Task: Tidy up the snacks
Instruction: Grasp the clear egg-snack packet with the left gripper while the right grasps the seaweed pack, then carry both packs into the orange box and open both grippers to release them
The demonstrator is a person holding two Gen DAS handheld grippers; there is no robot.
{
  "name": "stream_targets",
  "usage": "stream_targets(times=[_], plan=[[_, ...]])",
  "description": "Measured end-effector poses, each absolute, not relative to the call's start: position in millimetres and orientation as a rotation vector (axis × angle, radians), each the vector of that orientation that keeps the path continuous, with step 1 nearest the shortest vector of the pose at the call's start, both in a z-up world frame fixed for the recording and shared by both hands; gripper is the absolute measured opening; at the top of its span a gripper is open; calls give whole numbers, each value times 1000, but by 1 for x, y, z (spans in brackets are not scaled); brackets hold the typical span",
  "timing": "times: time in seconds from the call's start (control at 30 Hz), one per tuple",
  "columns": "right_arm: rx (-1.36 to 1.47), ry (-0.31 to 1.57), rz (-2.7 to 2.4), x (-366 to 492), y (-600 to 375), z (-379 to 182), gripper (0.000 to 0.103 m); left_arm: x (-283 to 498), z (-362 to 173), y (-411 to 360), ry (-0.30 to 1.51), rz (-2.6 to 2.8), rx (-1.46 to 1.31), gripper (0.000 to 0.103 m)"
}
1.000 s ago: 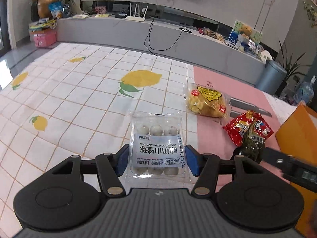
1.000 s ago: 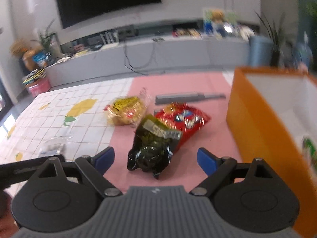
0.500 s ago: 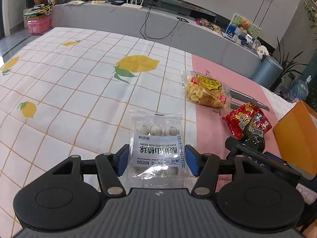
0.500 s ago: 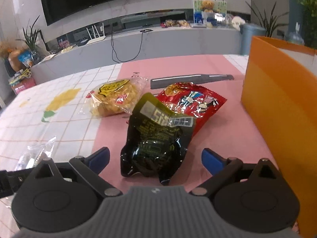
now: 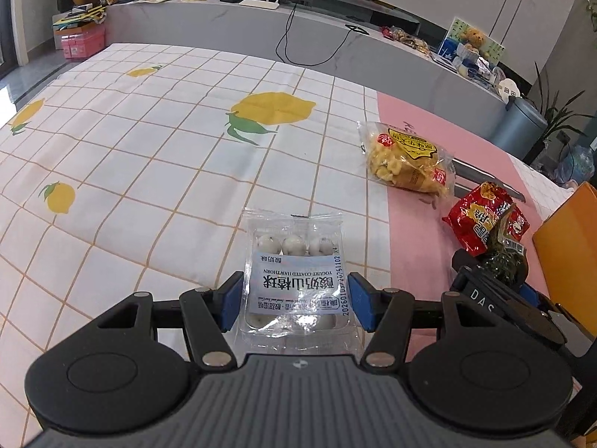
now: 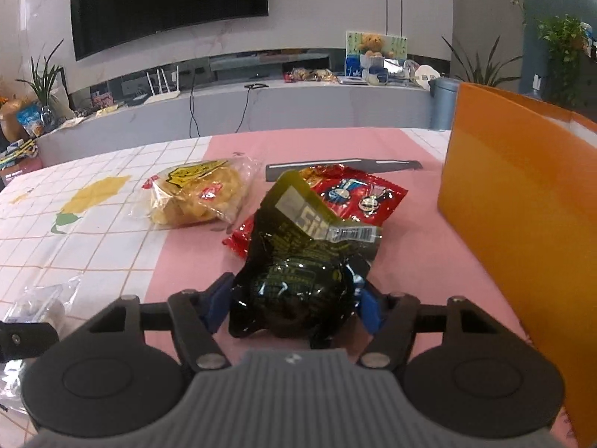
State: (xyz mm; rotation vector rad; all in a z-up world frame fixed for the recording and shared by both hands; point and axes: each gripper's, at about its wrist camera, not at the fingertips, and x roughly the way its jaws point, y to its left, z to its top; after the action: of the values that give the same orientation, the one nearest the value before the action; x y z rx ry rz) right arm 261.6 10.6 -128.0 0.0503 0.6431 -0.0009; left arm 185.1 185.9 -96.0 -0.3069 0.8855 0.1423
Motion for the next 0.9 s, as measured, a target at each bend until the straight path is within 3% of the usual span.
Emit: stream_targets(times=[0.47,0.9], plan=[[47,591,32,242,14,-106,59,174,-76,186,837,156,-293,67],[10,503,133,214,14,-46,57,152,-25,182,720,132,-289,67]])
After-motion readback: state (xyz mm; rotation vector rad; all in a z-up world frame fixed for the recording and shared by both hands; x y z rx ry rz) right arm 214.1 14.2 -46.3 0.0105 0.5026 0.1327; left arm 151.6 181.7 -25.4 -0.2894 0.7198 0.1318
